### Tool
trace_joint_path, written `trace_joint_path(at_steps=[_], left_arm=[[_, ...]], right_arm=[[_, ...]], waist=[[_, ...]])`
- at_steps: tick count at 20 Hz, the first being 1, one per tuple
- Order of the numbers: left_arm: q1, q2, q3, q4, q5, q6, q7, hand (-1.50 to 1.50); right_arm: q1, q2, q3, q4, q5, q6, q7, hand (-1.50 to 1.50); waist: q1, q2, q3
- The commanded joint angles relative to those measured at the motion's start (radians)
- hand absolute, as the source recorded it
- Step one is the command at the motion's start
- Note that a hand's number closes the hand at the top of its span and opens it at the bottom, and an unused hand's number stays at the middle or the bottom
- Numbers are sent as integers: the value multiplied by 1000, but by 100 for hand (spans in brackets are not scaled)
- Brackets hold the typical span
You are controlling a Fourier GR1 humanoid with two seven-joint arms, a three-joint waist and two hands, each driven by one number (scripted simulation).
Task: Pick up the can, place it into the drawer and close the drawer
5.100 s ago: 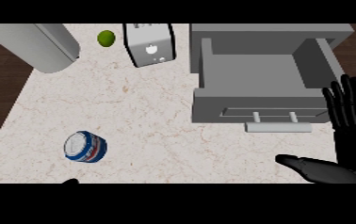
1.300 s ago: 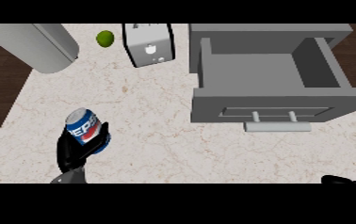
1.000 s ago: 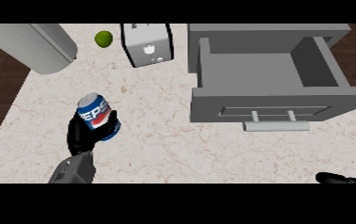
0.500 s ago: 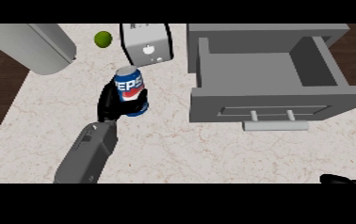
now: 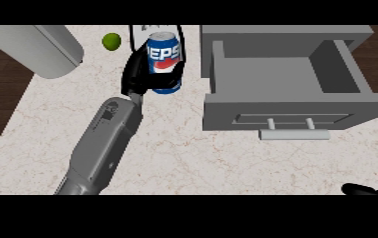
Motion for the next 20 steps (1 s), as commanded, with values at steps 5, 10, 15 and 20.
trace_joint_path(at_steps=[5,10,15,20], left_arm=[[-172,-26,-49,-162,16,111,272,150],[-321,-26,-73,-157,-31,178,386,150],[-471,-27,-87,22,7,215,358,150],[-616,-27,-97,124,49,268,388,150]], right_arm=[[-3,-2,-3,12,-12,12,-15,-150],[36,29,22,-27,41,-3,-20,-150],[21,35,35,-35,39,-10,-1,-150],[-93,-4,15,38,20,-34,21,-150]], waist=[[-3,0,0],[-6,0,0],[-21,6,0],[-28,9,1]])
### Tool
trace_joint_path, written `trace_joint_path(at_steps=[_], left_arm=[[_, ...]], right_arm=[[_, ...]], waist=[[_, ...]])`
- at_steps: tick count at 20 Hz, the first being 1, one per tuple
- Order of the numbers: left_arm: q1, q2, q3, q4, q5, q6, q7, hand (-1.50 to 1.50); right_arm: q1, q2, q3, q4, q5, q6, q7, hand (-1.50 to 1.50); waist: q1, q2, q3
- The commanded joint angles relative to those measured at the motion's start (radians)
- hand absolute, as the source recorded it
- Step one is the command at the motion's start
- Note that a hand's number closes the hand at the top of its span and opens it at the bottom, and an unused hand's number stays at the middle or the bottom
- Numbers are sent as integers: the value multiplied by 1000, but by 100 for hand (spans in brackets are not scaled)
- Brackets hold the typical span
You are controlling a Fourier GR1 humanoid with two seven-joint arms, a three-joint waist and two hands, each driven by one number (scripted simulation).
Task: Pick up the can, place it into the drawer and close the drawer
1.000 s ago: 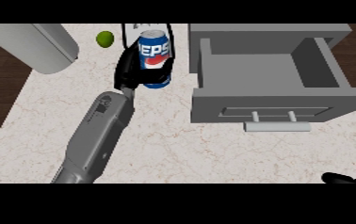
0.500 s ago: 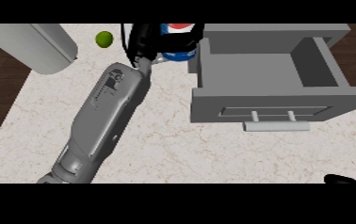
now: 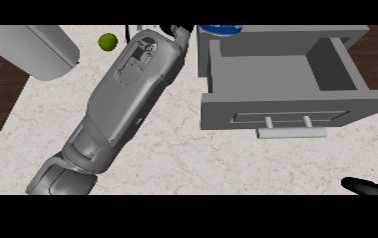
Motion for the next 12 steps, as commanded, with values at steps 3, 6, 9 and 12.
trace_joint_path(at_steps=[3,6,9,12], left_arm=[[-198,-1,-26,186,47,55,26,150],[-256,-1,-20,294,72,29,-24,150],[-307,-1,-3,348,59,-2,2,150],[-344,-1,-96,386,158,81,-15,150]], right_arm=[[-47,-26,-12,30,1,-7,11,-150],[-55,-6,17,41,28,-12,-26,-150],[6,-1,-6,-15,-4,-3,3,-150],[-71,-19,24,57,12,-3,6,-150]], waist=[[-23,5,1],[-33,12,1],[-23,6,1],[-54,14,2]])
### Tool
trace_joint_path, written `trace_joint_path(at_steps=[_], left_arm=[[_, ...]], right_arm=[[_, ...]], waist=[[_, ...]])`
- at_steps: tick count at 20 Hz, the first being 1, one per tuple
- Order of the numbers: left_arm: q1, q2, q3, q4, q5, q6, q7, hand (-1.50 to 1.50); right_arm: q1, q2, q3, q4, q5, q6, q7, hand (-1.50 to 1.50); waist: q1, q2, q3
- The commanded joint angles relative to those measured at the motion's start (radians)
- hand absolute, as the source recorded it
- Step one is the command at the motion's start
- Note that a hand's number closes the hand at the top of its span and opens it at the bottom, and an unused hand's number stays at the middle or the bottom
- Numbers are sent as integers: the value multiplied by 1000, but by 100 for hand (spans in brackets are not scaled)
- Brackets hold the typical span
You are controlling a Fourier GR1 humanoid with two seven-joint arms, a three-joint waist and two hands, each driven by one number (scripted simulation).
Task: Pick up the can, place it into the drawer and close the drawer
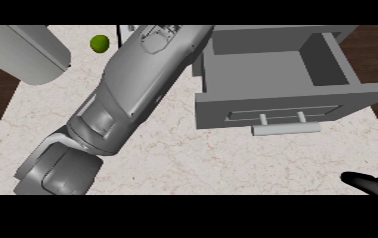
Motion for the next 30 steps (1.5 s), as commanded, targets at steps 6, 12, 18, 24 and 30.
trace_joint_path(at_steps=[6,12,18,24,30], left_arm=[[-128,0,-62,175,57,64,-44,150],[-145,0,-92,213,108,166,-63,-150],[-121,0,-123,226,145,187,-104,-150],[-110,0,-111,244,191,201,-160,-150],[-132,0,-107,238,242,208,-157,-150]], right_arm=[[-49,-32,1,5,-16,7,28,-150],[-34,-14,27,10,4,13,0,-150],[-77,-80,5,16,22,30,17,-150],[-123,-121,73,31,117,66,-48,-150],[-173,-168,189,75,337,66,-96,-150]], waist=[[-30,10,1],[-50,13,3],[-45,13,2],[-51,21,2],[-34,20,1]])
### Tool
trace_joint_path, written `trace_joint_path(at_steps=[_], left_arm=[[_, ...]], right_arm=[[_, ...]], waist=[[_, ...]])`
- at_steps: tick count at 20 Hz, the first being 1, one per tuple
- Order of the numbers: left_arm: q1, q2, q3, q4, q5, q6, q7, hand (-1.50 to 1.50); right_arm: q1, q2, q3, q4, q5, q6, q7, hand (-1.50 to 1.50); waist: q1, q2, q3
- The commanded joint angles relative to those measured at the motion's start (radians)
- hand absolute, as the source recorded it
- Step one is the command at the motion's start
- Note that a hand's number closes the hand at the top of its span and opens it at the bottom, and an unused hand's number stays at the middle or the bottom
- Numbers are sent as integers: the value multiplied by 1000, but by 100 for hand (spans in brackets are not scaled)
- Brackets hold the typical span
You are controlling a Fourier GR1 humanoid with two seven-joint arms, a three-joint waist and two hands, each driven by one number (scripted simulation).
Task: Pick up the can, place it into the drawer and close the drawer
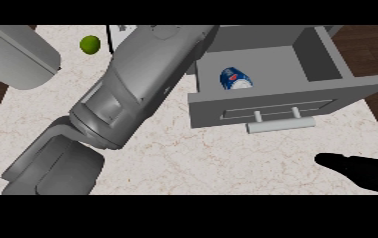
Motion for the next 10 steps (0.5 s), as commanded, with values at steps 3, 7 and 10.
trace_joint_path(at_steps=[3,7,10], left_arm=[[-23,0,33,-2,54,-8,-30,-150],[-31,0,-1,-9,64,7,-23,-150],[-34,0,4,17,52,15,-47,-150]], right_arm=[[-83,-83,50,114,183,8,-56,-150],[-138,-68,169,240,357,-40,-130,-150],[-160,-81,212,297,446,-53,-137,-150]], waist=[[31,0,-1],[49,-3,0],[56,-8,-1]])
